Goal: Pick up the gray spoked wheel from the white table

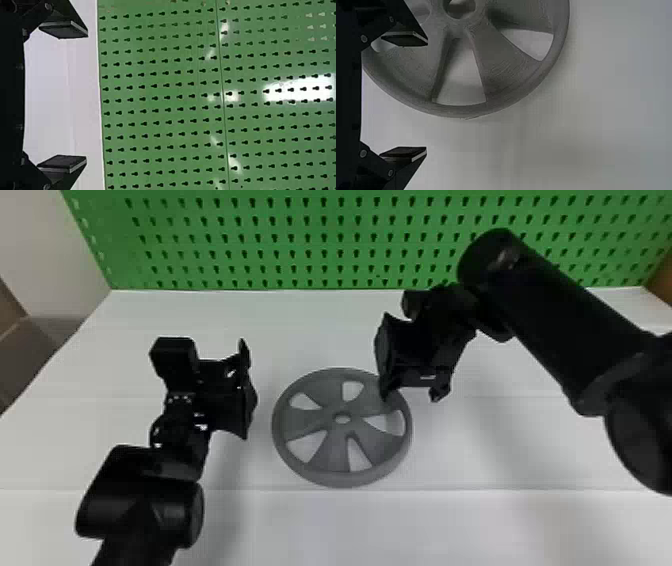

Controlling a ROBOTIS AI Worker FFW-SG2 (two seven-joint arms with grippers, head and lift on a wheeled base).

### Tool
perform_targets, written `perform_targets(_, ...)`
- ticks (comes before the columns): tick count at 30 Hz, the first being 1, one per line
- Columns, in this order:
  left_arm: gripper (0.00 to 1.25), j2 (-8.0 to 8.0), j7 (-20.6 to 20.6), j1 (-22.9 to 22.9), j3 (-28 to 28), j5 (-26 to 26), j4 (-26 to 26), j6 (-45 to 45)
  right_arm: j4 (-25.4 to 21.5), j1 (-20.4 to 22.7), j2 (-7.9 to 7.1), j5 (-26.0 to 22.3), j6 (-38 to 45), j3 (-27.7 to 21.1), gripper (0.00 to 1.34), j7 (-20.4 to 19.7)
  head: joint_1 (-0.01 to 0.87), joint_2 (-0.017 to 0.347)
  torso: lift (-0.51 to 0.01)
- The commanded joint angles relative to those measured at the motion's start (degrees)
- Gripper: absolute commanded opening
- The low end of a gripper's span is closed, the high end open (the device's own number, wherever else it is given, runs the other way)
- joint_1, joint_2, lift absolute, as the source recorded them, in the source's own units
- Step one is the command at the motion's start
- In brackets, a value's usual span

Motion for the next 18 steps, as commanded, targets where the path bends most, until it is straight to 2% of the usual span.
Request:
perform_targets(1, 1.09, 0.00, 0.00, -0.10, 0.04, 0.06, 0.00, 0.00, 0.53, -0.05, 0.05, -0.47, -0.24, -0.11, 1.03, 0.03, 0.773, 0.066, -0.081)
perform_targets(18, 1.09, 0.00, 0.00, -0.19, 0.12, 0.06, 0.00, 0.00, 0.62, -0.14, 0.05, -1.08, -0.60, -0.11, 1.02, 0.03, 0.773, 0.066, -0.081)
